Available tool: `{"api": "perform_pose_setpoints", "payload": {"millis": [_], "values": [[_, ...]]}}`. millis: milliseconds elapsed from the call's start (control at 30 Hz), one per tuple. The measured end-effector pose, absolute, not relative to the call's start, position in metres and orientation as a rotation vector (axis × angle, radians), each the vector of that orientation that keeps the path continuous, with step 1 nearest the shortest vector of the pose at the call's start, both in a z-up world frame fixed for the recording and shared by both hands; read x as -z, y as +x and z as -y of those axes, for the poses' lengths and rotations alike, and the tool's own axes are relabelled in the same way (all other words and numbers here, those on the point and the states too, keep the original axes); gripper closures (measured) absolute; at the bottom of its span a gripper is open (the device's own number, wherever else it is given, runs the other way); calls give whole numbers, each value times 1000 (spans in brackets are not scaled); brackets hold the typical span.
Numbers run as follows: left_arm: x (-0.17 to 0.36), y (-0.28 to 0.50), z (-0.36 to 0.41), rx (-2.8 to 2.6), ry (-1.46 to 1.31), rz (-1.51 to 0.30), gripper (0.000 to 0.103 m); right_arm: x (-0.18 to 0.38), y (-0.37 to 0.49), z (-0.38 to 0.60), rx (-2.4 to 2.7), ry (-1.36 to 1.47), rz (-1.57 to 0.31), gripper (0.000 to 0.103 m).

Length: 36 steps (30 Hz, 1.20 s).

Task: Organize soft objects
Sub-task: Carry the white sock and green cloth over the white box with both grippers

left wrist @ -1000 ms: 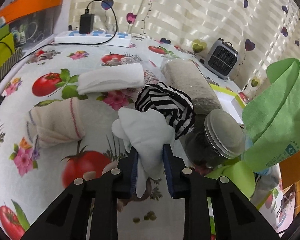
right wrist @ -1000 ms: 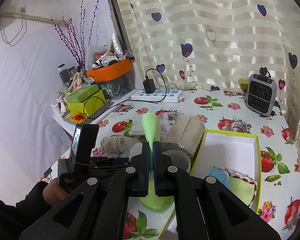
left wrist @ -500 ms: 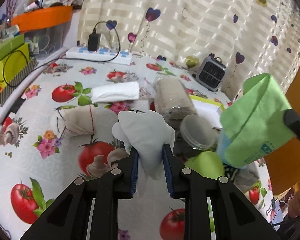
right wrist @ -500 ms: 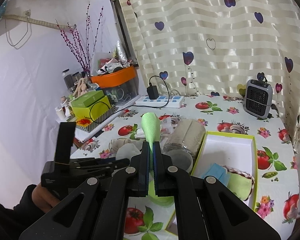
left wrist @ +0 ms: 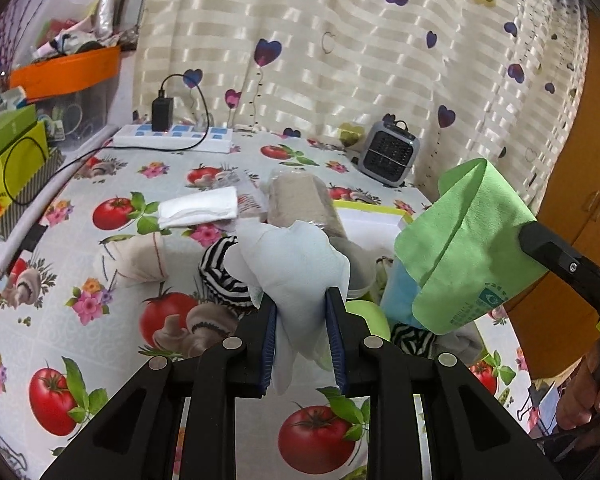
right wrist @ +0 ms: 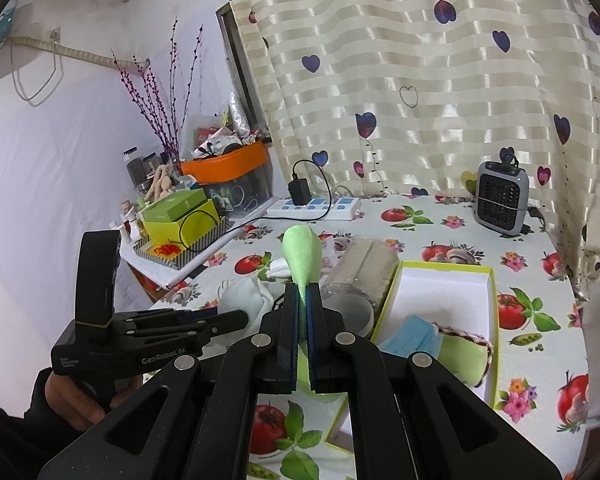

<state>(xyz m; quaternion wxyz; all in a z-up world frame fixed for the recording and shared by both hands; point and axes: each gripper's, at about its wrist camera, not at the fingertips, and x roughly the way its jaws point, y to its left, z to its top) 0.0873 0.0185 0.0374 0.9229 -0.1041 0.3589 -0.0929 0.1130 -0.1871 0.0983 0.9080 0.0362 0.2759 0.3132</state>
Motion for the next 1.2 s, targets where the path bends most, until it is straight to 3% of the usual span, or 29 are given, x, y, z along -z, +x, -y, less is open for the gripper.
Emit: {"api": "perform_pose_setpoints", "payload": {"millis": [1200], "values": [[-53, 110, 34, 322, -143, -712, 81, -91, 154, 252, -468, 190, -560, 100]]}}
